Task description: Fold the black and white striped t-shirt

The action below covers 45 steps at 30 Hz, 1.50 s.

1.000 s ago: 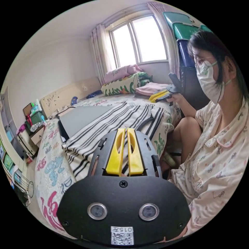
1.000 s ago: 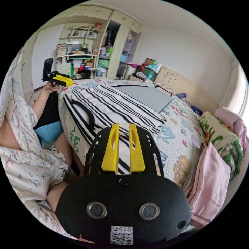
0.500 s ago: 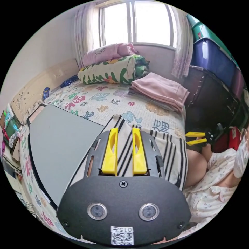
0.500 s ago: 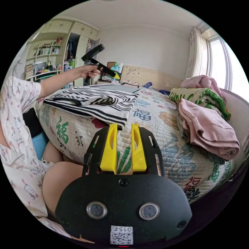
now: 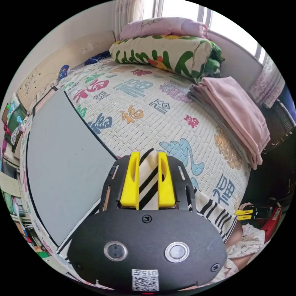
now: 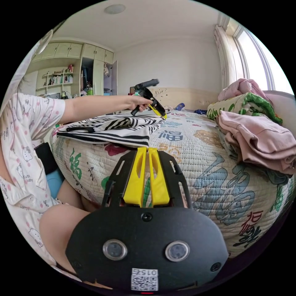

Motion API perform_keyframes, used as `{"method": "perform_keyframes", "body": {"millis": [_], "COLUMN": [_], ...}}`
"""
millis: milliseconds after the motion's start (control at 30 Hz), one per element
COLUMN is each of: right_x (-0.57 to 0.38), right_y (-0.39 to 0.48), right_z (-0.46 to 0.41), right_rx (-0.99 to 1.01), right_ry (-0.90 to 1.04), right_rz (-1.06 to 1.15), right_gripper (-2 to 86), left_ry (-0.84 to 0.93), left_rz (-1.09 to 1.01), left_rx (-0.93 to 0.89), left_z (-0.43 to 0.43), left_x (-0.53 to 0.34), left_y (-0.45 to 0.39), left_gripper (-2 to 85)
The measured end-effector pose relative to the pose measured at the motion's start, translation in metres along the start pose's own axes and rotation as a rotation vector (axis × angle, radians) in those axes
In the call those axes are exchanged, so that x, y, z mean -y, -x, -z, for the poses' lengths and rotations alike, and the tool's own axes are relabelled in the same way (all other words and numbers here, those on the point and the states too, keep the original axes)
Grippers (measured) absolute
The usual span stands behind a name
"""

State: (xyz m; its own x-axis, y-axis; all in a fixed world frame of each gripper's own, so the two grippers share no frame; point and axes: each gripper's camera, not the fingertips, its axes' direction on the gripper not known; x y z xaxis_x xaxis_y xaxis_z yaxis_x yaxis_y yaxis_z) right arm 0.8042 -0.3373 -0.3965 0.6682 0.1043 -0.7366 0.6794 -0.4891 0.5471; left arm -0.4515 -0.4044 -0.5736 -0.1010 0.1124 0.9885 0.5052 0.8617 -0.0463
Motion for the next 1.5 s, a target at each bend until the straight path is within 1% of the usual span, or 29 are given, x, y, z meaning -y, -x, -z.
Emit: {"method": "perform_keyframes", "body": {"millis": [33, 100, 167, 267, 367, 500, 533, 567, 633, 667, 733, 767, 833, 867, 900, 933, 967, 1033, 1133, 1233, 1367, 1500], "right_x": [-0.004, -0.009, -0.013, -0.019, -0.021, -0.016, -0.012, -0.01, 0.002, 0.006, 0.022, 0.027, 0.048, 0.054, 0.063, 0.073, 0.078, 0.088, 0.082, 0.073, 0.065, 0.045], "right_y": [0.003, 0.001, -0.007, -0.023, -0.026, -0.036, -0.039, -0.038, -0.027, -0.021, 0.004, 0.009, 0.031, 0.037, 0.05, 0.065, 0.074, 0.111, 0.159, 0.193, 0.216, 0.219], "right_z": [0.003, 0.011, 0.02, 0.039, 0.069, 0.129, 0.151, 0.164, 0.209, 0.216, 0.227, 0.225, 0.198, 0.187, 0.159, 0.126, 0.108, 0.038, -0.028, -0.059, -0.078, -0.126], "right_rx": [-0.025, -0.041, -0.017, 0.013, -0.045, -0.22, -0.242, -0.24, -0.146, -0.116, 0.02, 0.065, 0.296, 0.36, 0.482, 0.594, 0.644, 0.797, 0.826, 0.821, 0.8, 0.841], "right_ry": [-0.018, -0.043, -0.064, -0.096, -0.133, -0.216, -0.268, -0.3, -0.418, -0.438, -0.481, -0.481, -0.451, -0.434, -0.388, -0.306, -0.256, -0.085, 0.018, 0.033, 0.031, 0.146], "right_rz": [0.02, 0.021, -0.002, -0.041, -0.029, -0.031, -0.048, -0.052, -0.008, 0.014, 0.113, 0.137, 0.222, 0.243, 0.292, 0.325, 0.331, 0.337, 0.355, 0.366, 0.386, 0.317], "right_gripper": [-0.6, -0.6, -0.7, -0.7, -0.7, -0.7, -0.7, -0.8, -0.8, -0.8, -0.8, -0.8, -0.8, -0.8, -0.7, -0.7, -0.7, -0.7, -0.7, -0.7, -0.8, -0.7], "left_ry": [0.032, 0.017, 0.014, -0.062, -0.184, -0.423, -0.505, -0.544, -0.659, -0.682, -0.744, -0.753, -0.763, -0.763, -0.752, -0.72, -0.705, -0.653, -0.675, -0.678, -0.64, -0.678], "left_rz": [-0.01, -0.017, -0.021, -0.029, -0.018, -0.015, -0.014, -0.016, -0.027, -0.031, -0.04, -0.039, -0.029, -0.022, -0.01, 0.006, 0.015, 0.078, 0.187, 0.265, 0.271, 0.328], "left_rx": [0.012, 0.007, -0.005, 0.017, -0.025, -0.211, -0.286, -0.331, -0.482, -0.502, -0.534, -0.535, -0.523, -0.507, -0.467, -0.425, -0.409, -0.359, -0.346, -0.404, -0.405, -0.516], "left_z": [-0.002, 0.005, 0.014, 0.045, 0.087, 0.161, 0.186, 0.198, 0.248, 0.26, 0.306, 0.316, 0.351, 0.358, 0.37, 0.378, 0.38, 0.385, 0.388, 0.385, 0.384, 0.39], "left_x": [0.004, 0.005, 0.007, 0.007, 0.004, -0.006, -0.013, -0.018, -0.042, -0.049, -0.084, -0.094, -0.136, -0.147, -0.17, -0.191, -0.202, -0.241, -0.286, -0.315, -0.329, -0.341], "left_y": [-0.002, -0.002, -0.001, -0.005, -0.005, -0.001, 0.003, 0.005, 0.022, 0.028, 0.057, 0.066, 0.108, 0.12, 0.142, 0.165, 0.177, 0.222, 0.273, 0.314, 0.334, 0.359], "left_gripper": [6.9, 5.1, 2.6, 0.6, 0.1, -0.1, -0.1, -0.2, -0.2, -0.2, -0.2, -0.2, -0.1, -0.1, 0.0, 0.1, 0.2, 0.4, 0.5, 0.7, 1.1, 3.0]}}
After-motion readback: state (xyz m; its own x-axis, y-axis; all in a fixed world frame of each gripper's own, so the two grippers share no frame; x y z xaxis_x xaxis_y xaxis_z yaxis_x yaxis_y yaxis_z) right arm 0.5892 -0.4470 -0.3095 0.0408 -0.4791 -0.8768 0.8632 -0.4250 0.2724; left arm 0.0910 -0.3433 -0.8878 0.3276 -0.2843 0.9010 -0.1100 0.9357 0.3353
